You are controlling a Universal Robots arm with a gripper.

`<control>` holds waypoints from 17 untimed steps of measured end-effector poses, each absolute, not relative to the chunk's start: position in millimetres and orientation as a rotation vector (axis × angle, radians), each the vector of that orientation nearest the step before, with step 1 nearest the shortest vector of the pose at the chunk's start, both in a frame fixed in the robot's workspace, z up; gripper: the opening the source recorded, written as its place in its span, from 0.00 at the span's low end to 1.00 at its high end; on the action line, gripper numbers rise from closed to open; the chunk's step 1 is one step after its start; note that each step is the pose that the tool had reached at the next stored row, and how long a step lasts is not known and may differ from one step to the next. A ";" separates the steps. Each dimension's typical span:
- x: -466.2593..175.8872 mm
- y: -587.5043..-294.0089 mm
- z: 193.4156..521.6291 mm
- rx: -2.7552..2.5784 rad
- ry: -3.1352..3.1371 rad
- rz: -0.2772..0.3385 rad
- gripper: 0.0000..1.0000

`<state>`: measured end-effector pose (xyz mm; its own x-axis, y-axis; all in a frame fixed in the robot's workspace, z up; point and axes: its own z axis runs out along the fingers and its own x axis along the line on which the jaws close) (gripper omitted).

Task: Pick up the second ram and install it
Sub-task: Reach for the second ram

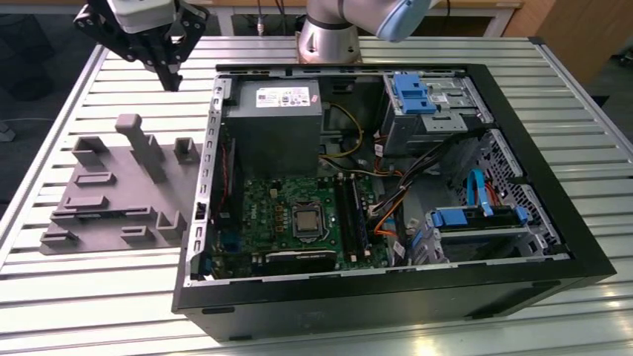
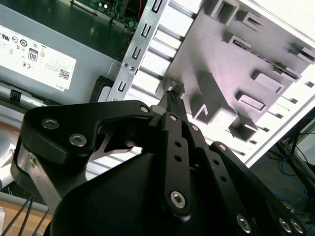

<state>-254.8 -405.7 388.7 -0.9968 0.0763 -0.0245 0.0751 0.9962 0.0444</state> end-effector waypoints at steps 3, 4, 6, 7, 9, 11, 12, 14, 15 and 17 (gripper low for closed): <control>-256.2 -405.7 388.4 0.118 3.112 0.068 0.13; -256.7 -405.7 388.3 0.118 3.112 0.068 0.13; -257.6 -405.7 388.2 0.118 3.112 0.068 0.13; -258.1 -405.7 388.1 0.118 3.112 0.068 0.13; -259.0 -405.7 388.0 0.118 3.113 0.068 0.13; -259.9 -405.7 387.8 0.118 3.112 0.068 0.13; -260.3 -405.7 387.7 0.118 3.113 0.068 0.13; -261.2 -405.7 387.6 0.118 3.112 0.068 0.13; -261.7 -405.7 387.5 0.118 3.112 0.068 0.13; -262.6 -405.7 387.3 0.118 3.113 0.068 0.13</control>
